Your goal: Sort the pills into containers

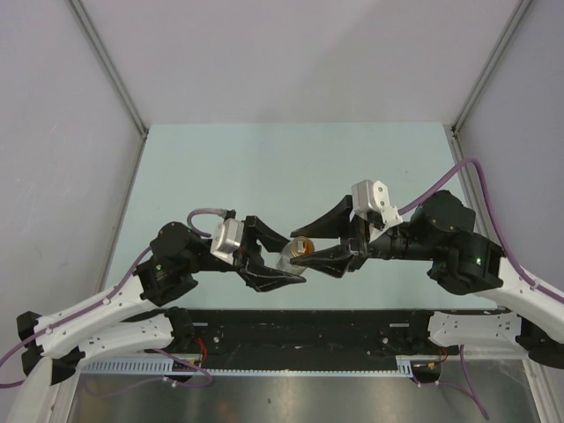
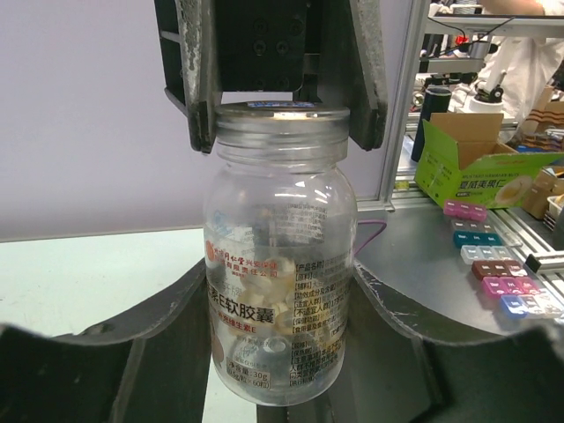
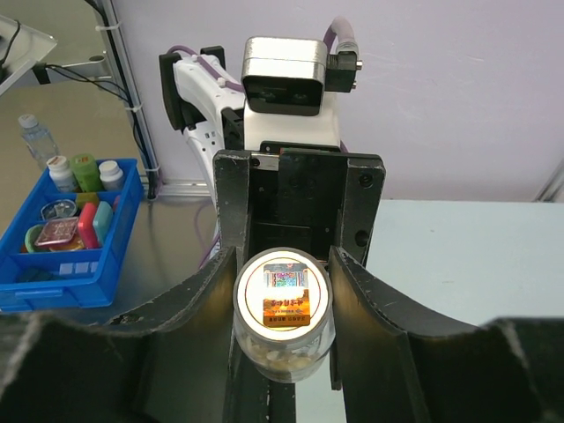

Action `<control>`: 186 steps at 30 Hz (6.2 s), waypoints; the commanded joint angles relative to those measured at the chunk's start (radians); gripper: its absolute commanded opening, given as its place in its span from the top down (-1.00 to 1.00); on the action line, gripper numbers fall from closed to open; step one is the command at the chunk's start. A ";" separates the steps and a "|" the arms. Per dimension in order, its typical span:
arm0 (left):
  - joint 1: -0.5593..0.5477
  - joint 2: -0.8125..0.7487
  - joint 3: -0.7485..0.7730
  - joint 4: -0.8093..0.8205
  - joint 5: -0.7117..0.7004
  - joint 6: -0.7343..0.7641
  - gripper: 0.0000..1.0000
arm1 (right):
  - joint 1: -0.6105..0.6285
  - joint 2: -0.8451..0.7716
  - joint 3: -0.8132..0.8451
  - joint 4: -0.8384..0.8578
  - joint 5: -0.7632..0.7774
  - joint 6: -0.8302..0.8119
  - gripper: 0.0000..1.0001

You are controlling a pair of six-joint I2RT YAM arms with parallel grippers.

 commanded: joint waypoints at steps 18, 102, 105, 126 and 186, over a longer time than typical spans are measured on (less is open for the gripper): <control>0.003 -0.024 0.044 0.025 -0.447 0.049 0.99 | 0.004 0.083 0.006 0.062 0.440 0.132 0.66; 0.002 0.042 0.105 -0.021 -0.418 0.050 0.99 | 0.004 0.070 0.006 0.074 0.510 0.044 0.63; 0.003 0.061 0.119 -0.043 -0.516 0.067 0.99 | 0.004 0.096 0.006 0.105 0.635 0.090 0.60; 0.003 0.034 0.095 -0.098 -0.526 0.053 0.99 | 0.005 0.011 0.006 0.155 0.577 0.115 -0.32; 0.002 -0.006 0.107 -0.134 -0.103 0.087 0.99 | 0.004 -0.009 0.006 -0.075 -0.028 0.012 1.00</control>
